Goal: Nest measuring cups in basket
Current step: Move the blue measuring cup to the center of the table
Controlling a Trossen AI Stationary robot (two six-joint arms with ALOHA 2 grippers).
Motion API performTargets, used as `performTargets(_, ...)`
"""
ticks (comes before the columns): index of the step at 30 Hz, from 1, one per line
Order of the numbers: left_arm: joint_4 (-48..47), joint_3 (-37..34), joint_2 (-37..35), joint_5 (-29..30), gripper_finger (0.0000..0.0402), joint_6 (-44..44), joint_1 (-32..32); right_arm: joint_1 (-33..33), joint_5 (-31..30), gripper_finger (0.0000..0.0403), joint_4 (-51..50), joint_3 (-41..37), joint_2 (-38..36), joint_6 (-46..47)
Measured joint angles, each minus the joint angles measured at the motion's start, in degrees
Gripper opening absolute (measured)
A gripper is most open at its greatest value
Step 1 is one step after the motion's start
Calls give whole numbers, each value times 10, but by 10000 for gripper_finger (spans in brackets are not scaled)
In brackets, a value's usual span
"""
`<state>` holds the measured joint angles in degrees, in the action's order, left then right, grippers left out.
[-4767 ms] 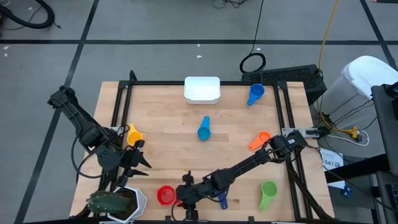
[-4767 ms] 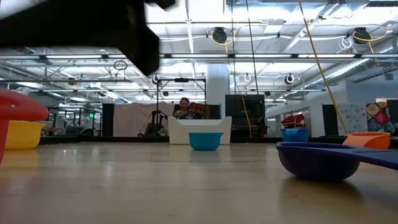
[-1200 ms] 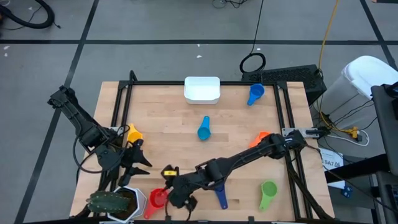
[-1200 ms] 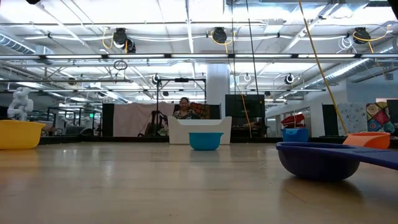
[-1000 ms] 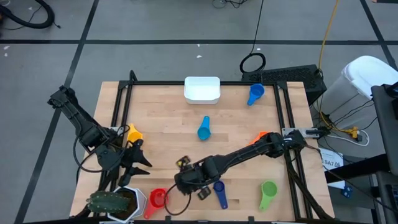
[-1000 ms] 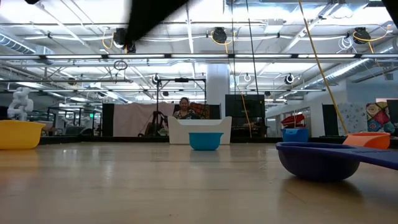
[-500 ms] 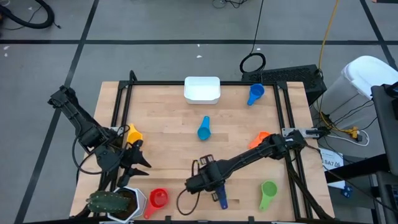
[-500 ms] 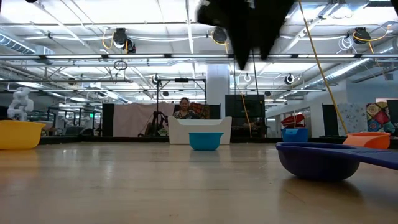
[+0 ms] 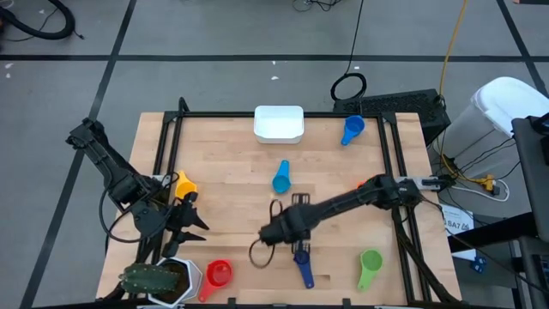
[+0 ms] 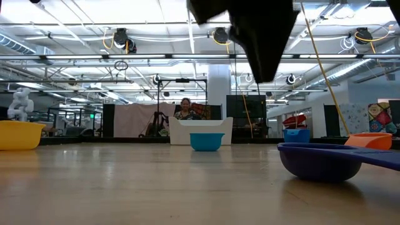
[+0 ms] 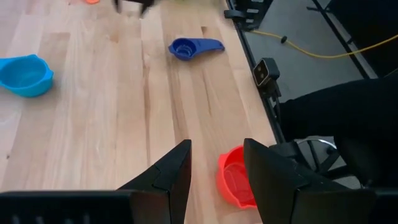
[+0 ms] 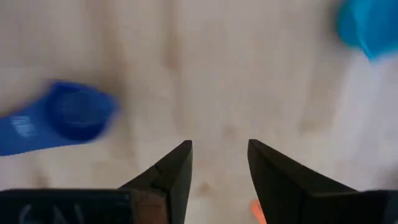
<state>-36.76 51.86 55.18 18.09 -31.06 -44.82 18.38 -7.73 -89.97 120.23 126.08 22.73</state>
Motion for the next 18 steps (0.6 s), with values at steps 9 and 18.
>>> performTargets(9, 1, 0, 0, 0, 150, 23, 0, -78, 1, 148, 237, -279, -140, 21)
performTargets(18, 1, 0, 0, 0, 150, 23, 0, -170, -104, 148, 252, -431, -252, 71)
